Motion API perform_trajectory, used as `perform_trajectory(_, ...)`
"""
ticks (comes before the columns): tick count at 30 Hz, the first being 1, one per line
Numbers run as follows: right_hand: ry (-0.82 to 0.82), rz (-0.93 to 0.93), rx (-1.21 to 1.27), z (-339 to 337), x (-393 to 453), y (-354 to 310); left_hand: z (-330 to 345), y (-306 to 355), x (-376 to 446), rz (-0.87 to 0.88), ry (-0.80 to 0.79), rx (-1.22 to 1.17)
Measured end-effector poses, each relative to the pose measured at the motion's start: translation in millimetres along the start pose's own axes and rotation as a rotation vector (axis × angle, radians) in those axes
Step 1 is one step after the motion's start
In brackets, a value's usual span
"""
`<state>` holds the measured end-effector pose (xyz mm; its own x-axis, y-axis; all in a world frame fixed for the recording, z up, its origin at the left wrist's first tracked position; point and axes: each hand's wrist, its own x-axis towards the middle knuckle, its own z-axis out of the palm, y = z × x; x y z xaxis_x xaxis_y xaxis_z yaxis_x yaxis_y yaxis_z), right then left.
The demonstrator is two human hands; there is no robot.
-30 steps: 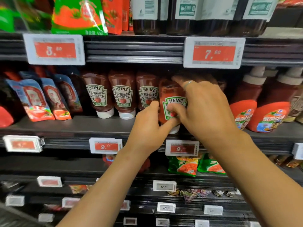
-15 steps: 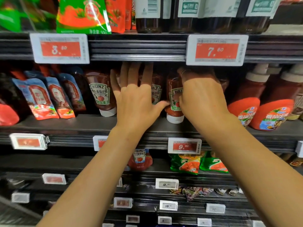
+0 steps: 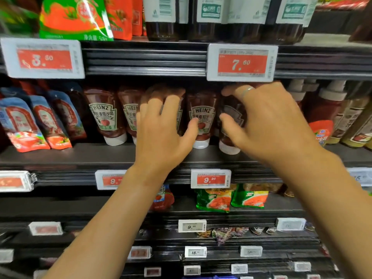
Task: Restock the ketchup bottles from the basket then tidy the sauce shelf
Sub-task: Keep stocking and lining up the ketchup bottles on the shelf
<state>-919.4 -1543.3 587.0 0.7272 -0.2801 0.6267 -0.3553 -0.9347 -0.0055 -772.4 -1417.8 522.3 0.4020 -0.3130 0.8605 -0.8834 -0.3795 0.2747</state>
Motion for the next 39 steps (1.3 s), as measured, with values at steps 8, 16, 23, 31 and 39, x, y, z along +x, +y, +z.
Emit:
perform_trajectory(8,-0.152,-0.02,0.066,-1.4,-1.1,34.1,14.6,42.3,-14.1,-0.013,-0.263,-0.403)
perform_trajectory(16,-0.182,0.088,0.102,7.6,3.9,35.0,51.6,74.0,-34.1,-0.214,-0.478,-0.341)
perform_trajectory(23,-0.166,0.062,0.095,-5.1,9.1,43.3,61.8,86.0,-27.1,-0.363,-0.457,-0.267)
perform_trajectory(31,-0.081,-0.153,-0.004,-12.4,9.3,49.5,59.9,73.1,-23.6,-0.387,-0.579,-0.423)
perform_trajectory(39,-0.109,-0.07,-0.026,0.5,11.3,47.4,36.4,56.6,-15.3,-0.192,-0.355,-0.229)
